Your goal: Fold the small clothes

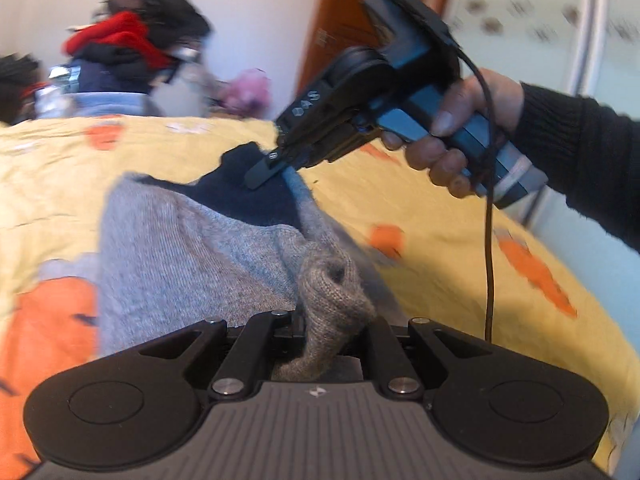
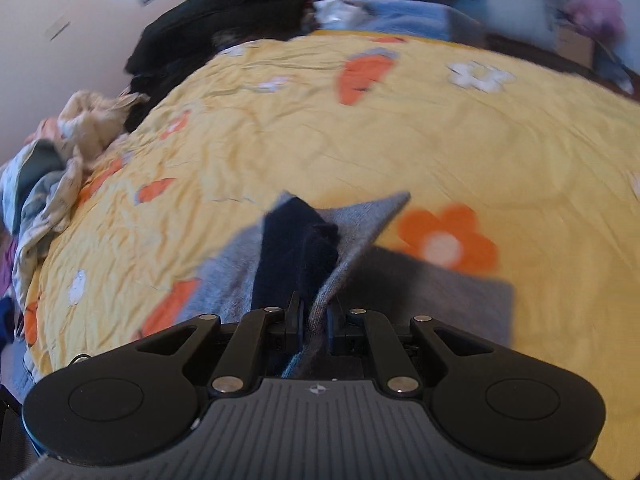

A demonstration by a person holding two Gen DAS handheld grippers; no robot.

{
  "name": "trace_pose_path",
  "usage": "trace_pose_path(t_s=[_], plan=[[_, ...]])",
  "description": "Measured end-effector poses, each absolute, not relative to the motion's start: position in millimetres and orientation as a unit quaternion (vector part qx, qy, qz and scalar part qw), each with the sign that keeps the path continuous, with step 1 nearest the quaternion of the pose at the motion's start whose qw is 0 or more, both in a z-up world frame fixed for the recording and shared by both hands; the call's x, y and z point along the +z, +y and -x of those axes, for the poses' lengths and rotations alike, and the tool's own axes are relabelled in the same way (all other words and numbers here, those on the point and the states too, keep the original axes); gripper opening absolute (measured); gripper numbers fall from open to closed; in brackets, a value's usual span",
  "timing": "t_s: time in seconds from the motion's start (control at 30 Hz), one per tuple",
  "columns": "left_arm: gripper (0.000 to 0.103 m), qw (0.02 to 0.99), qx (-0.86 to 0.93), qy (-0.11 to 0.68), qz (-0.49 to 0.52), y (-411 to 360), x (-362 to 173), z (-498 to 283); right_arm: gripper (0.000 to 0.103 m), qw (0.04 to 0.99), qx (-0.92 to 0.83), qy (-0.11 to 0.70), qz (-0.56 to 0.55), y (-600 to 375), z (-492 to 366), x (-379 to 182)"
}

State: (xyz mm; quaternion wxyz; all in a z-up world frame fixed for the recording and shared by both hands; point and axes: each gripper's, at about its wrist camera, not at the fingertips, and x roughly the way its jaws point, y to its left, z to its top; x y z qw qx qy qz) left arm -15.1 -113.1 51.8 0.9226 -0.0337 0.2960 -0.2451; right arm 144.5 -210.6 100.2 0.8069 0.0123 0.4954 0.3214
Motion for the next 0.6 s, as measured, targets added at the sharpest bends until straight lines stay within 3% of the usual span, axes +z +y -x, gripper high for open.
trace_pose_path(t_s=[0.17, 0.5, 0.57, 0.6], plan=[[0.006, 0.913, -0.261, 0.312, -0.014, -148.0, 38.7, 19.0, 0.018, 0.81, 0.3, 0.502, -0.051, -251.3, -131.9, 63.6], [0.007, 0.908, -0.255, 0.322, -0.08, -177.6, 18.2, 9.7, 0.019, 0.811, 0.301, 0.491, -0.1, -282.6, -132.6, 43.1], [0.007, 0.906, -0.264, 0.317, -0.095, -182.7, 18.5, 12.0, 0.024, 0.815, 0.298, 0.485, -0.111, -288.4, -129.7, 37.7], [0.007, 0.902, -0.275, 0.315, -0.104, -183.7, 20.2, 13.5, 0.04, 0.819, 0.292, 0.481, -0.115, -291.4, -128.8, 38.5]])
